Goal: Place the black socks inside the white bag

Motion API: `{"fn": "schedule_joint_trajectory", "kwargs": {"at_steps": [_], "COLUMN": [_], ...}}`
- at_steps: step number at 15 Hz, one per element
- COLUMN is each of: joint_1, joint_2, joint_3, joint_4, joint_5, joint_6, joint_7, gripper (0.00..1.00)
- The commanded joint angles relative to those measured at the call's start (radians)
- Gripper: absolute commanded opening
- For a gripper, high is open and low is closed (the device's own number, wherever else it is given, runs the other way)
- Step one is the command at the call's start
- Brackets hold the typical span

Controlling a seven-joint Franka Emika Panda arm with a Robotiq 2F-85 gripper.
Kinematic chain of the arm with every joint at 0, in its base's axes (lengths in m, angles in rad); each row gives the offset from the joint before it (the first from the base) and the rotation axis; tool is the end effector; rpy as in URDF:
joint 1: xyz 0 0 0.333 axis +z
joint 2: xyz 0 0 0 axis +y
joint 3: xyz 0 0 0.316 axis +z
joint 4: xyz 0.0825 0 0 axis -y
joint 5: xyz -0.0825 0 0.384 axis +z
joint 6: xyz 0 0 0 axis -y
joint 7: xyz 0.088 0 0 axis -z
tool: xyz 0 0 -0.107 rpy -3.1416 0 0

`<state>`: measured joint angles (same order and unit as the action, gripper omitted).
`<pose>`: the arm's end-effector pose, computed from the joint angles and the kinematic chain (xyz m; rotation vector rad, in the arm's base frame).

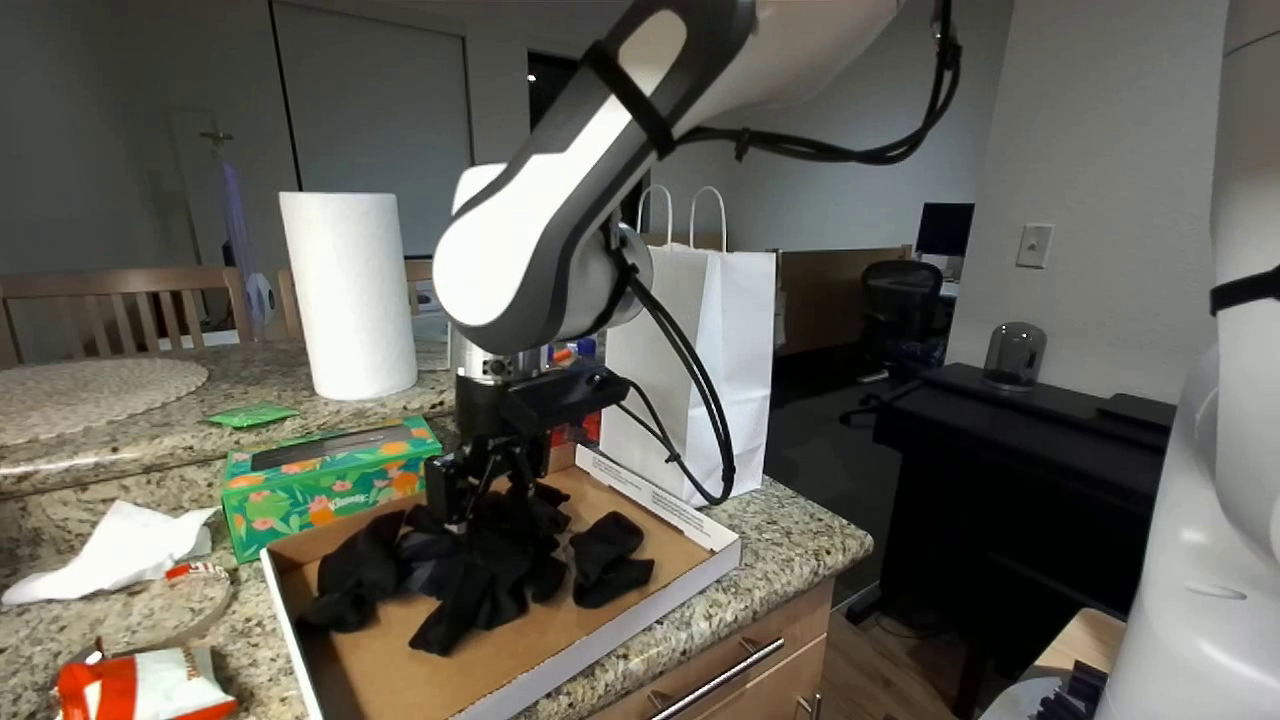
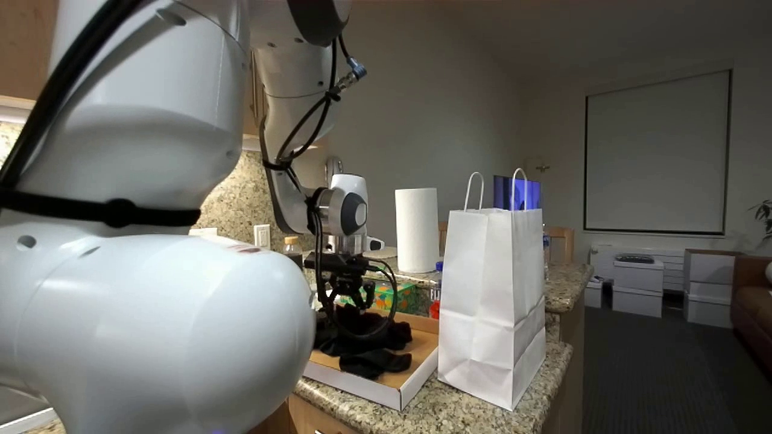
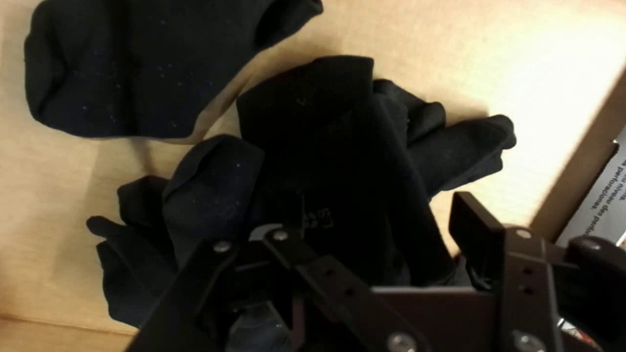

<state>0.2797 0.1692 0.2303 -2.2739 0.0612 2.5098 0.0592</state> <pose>0.4714 0.2630 0.2910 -2.9878 -0.6027 -0.0702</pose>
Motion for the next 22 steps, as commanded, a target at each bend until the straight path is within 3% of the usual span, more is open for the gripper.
{"fn": "schedule_joint_trajectory", "kwargs": {"at_steps": [1, 7, 11, 13, 22], "joint_1": [0.005, 0.009, 0.006, -0.002, -0.002], "joint_2": [0.038, 0.009, -0.051, -0.088, -0.246], "joint_3": [-0.001, -0.006, -0.002, 0.008, 0.041], "joint_4": [0.03, 0.012, -0.017, -0.032, -0.048], "joint_5": [-0.045, -0.061, -0.071, -0.045, 0.142], "joint_6": [0.019, 0.03, 0.023, 0.008, -0.086], "joint_7": [0.046, 0.063, 0.085, 0.062, -0.114], "gripper": [0.46, 0.08, 0.05, 0.09, 0.09]}}
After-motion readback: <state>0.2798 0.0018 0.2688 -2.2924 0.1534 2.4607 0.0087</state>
